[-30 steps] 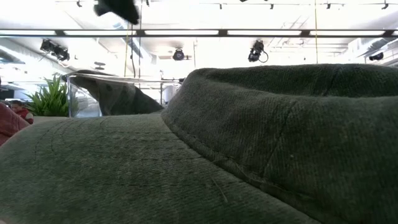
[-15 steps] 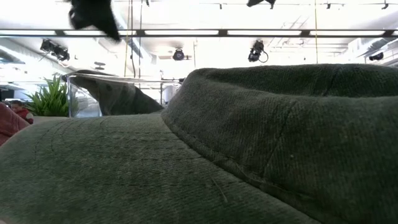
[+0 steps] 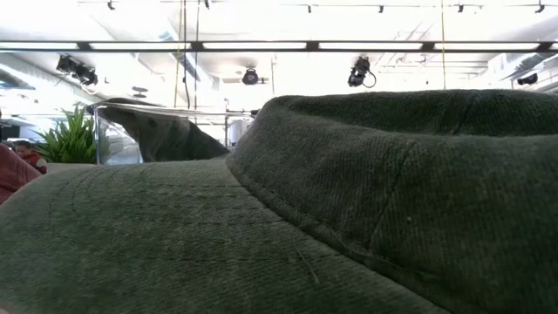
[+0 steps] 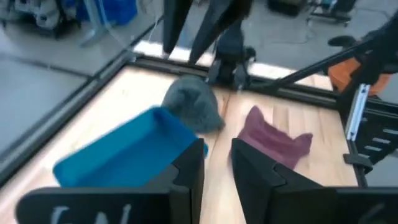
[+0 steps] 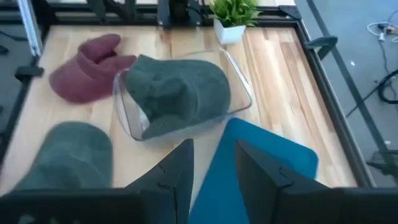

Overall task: Pick & Place hat
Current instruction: Put the top gray cap into the transparent bin

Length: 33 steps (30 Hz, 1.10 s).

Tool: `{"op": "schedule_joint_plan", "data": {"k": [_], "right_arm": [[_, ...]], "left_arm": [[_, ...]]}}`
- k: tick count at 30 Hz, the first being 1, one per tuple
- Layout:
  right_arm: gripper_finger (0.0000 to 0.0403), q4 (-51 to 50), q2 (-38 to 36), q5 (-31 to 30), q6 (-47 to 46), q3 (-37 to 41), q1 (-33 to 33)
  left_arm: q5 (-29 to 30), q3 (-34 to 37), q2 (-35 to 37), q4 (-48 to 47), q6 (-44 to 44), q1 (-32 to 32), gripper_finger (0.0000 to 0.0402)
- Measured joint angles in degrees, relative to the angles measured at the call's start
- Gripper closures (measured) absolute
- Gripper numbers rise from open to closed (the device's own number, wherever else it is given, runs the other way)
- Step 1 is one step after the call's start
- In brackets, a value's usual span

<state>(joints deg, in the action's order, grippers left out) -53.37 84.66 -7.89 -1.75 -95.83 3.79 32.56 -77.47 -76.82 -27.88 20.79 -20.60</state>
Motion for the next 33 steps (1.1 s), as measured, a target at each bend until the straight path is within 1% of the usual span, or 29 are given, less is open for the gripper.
{"op": "schedule_joint_plan", "data": {"k": [2,4,6,7,9,11,16,19,21,24,27,33], "right_arm": [[0.0283,-2.5,-0.1,-0.8,0.5,0.0,0.0],[0.0283,-7.0,-0.2,-1.6,0.7,0.0,-0.1],[0.0283,-10.7,-0.2,-2.7,0.3,0.0,-0.1],[0.0283,-12.4,-0.2,-3.4,-0.3,0.0,-0.1],[0.0283,-14.3,-0.2,-5.4,-2.2,0.0,-0.1],[0.0283,-15.1,-0.2,-7.2,-3.7,0.0,-0.1],[0.0283,-17.6,-0.2,-7.8,-3.8,0.0,-0.1],[0.0283,-22.1,-0.2,-7.9,-4.6,0.0,-0.4],[0.0283,-26.5,-0.2,-9.5,-7.9,0.0,-0.9],[0.0283,-31.3,-0.5,-14.0,-14.1,0.9,-1.7],[0.0283,-32.8,-1.3,-13.9,-18.2,4.7,-2.7],[0.0283,-32.6,-4.3,-13.6,-27.9,18.1,-6.5]], "left_arm": [[-0.1,0.1,0.9,-5.8,4.6,-1.0,0.0312],[0.4,0.0,1.7,-12.6,10.6,-2.7,0.0316],[1.6,0.0,1.5,-21.4,17.7,-4.8,0.0324],[2.2,0.1,0.8,-25.7,21.5,-6.0,0.0328],[3.8,0.1,-1.2,-31.2,28.1,-7.2,0.0335],[5.0,0.1,-2.9,-35.5,32.1,-8.6,0.0341],[5.2,0.1,-5.3,-35.6,33.7,-9.7,0.0344],[5.4,0.1,-5.2,-36.5,34.1,-9.7,0.0344],[5.7,0.1,-4.8,-37.5,35.0,-9.8,0.0344],[7.0,0.1,-3.6,-39.4,35.6,-10.5,0.0344],[7.3,0.1,-3.5,-41.1,35.6,-11.2,0.0344],[7.4,0.1,-3.4,-41.5,35.0,-11.2,0.0344]]}}
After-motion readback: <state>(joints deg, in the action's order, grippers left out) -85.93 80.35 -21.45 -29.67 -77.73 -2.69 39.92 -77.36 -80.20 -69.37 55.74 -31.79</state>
